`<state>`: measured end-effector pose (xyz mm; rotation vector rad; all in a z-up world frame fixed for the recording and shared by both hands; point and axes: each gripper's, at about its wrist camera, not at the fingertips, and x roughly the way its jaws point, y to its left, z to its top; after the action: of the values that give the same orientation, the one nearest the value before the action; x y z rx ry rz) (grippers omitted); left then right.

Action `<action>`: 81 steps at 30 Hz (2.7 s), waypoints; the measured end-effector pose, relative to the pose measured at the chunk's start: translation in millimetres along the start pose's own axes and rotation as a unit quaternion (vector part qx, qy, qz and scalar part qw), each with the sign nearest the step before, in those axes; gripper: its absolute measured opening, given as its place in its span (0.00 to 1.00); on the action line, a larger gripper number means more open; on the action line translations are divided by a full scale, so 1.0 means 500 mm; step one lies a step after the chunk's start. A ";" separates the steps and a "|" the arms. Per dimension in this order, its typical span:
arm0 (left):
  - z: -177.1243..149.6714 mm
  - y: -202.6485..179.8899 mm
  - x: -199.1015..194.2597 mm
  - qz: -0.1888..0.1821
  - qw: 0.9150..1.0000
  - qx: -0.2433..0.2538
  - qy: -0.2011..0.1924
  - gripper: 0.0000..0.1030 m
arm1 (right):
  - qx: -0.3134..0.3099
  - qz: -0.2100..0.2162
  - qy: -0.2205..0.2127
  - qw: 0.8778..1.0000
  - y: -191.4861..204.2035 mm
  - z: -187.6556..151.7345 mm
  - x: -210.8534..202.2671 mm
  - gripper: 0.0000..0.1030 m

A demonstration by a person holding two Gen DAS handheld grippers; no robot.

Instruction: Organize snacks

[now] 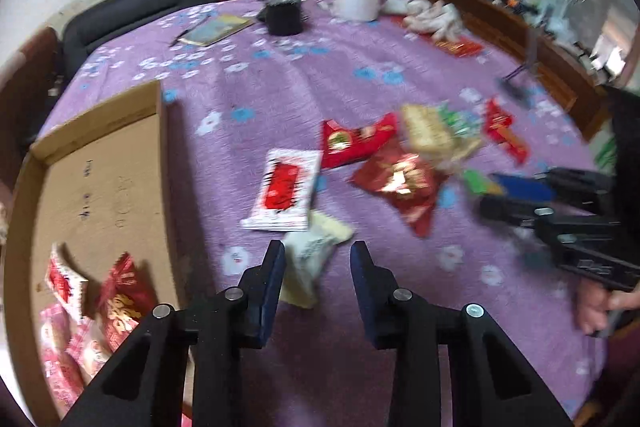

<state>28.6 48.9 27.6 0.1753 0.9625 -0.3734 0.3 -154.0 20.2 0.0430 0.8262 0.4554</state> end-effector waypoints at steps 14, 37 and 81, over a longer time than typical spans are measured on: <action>-0.005 -0.060 0.027 0.037 0.999 0.018 -0.008 0.28 | -0.028 -0.050 0.015 0.998 0.015 -0.010 0.021 0.24; -0.005 -0.059 0.033 0.053 0.998 -0.008 -0.034 0.29 | 0.021 -0.173 0.041 0.984 0.005 -0.015 0.051 1.00; -0.007 -0.049 0.032 0.041 0.998 -0.022 -0.034 0.30 | 0.021 -0.173 0.040 0.984 0.005 -0.015 0.050 1.00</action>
<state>24.7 23.9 13.1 0.1598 0.8929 -0.2807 9.0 -142.7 -1.9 -0.0786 0.9010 0.1128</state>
